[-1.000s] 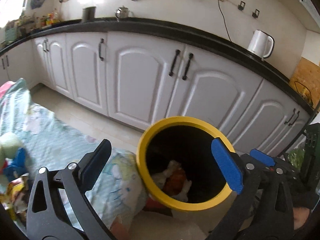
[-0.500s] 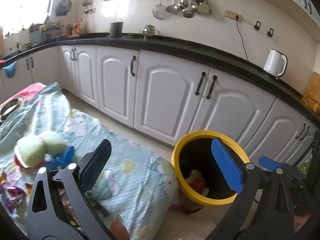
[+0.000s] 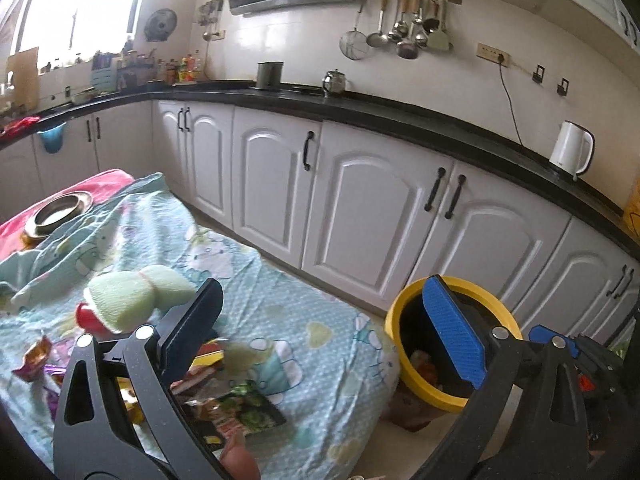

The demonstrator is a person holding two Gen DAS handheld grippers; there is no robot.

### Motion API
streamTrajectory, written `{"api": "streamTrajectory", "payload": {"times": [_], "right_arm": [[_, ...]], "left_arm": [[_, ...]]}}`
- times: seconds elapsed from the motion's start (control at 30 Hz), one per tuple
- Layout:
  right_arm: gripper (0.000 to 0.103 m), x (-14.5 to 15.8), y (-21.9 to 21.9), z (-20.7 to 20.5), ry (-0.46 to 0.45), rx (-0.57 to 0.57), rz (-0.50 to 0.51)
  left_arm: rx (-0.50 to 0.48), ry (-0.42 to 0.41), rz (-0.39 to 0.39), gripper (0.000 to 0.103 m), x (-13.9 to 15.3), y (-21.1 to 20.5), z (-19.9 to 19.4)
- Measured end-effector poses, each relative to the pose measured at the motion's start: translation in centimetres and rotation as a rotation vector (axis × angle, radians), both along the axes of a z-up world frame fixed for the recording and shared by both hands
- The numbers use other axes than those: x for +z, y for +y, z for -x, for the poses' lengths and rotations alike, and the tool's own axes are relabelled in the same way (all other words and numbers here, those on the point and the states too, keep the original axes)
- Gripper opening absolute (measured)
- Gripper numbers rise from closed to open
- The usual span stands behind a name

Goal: Collect trash
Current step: 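Move both tools back over the bed toward the snack packets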

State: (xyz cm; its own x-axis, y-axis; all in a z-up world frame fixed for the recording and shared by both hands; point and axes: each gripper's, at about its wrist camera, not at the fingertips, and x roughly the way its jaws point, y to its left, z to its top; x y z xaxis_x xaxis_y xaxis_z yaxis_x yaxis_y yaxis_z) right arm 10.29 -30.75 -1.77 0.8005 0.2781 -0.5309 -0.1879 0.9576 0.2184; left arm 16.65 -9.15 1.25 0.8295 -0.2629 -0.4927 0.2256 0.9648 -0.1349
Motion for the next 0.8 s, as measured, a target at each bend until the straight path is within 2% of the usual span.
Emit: {"api": "streamTrajectory", "payload": {"times": [0.43,0.8], "right_arm": [[0.08,0.2,3.9,0.0,-0.005,0.091,0.025],[0.081,-0.3,8.3,-1.2,0.022,0.213,0.041]], "left_arm": [[0.073,-0.001,0.011,0.092,-0.1,3.9,0.2],[0.204,0.013,0.032,0.092,0.4,10.7,-0.9]]}}
